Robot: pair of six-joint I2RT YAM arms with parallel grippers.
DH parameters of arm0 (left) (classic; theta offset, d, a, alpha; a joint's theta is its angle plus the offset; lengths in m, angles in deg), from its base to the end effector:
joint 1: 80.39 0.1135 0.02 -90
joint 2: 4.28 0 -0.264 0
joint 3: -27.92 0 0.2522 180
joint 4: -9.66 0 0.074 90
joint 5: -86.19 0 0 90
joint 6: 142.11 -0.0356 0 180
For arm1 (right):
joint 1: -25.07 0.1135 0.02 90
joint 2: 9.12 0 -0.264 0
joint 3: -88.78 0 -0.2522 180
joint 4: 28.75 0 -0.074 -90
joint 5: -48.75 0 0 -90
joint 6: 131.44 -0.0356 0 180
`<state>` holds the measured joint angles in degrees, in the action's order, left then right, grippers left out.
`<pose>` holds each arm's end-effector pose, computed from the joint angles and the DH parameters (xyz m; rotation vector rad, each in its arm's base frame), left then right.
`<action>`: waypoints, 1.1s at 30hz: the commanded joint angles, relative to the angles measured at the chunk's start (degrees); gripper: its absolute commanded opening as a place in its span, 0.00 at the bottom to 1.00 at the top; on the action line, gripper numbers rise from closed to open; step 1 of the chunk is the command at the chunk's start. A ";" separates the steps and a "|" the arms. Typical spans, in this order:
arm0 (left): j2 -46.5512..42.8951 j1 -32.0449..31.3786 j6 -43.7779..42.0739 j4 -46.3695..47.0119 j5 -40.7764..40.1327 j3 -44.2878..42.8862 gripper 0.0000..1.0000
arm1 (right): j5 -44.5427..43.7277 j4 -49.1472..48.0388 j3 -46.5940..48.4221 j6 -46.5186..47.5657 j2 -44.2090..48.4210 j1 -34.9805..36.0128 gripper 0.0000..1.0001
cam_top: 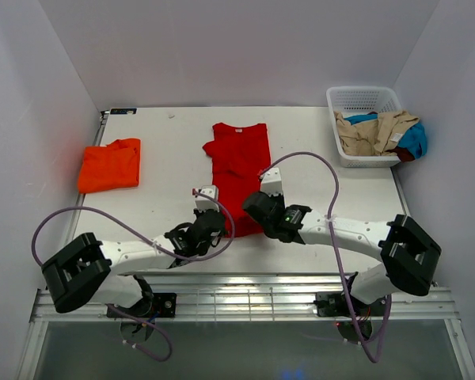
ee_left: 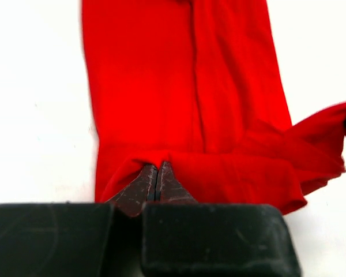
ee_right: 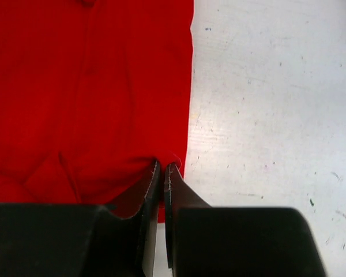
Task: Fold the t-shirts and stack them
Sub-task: Fold the folded rectangular tshirt in 1/3 of the way
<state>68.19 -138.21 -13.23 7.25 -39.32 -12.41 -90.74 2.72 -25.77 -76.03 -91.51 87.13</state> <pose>0.1447 -0.1911 0.1727 -0.0030 2.0709 -0.3674 0.1601 0.2442 0.2291 -0.1380 2.0739 -0.0467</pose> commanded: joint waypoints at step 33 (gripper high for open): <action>24.82 25.30 -9.87 14.57 17.75 -19.22 0.00 | 9.33 -17.10 17.84 25.71 -22.37 -17.85 0.08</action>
<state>91.55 -114.54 -23.57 20.43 -23.65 -29.54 -81.61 -12.45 -10.85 -51.81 -112.82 70.41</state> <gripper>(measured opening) 0.019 0.086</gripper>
